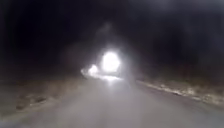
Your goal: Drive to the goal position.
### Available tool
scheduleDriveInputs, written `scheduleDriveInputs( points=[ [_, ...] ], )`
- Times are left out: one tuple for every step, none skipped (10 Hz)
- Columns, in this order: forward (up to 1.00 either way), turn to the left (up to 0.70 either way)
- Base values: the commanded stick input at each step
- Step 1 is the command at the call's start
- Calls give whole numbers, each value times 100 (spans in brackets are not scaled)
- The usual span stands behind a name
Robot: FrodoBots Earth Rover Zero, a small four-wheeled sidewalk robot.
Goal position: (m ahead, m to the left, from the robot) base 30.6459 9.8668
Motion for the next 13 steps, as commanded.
scheduleDriveInputs(
  points=[
    [100, 1],
    [100, 3],
    [100, 3],
    [100, 3],
    [100, 3],
    [100, 4],
    [100, 6],
    [100, 9],
    [100, 10],
    [100, 9],
    [100, 7],
    [100, 5],
    [100, 5]
  ],
)
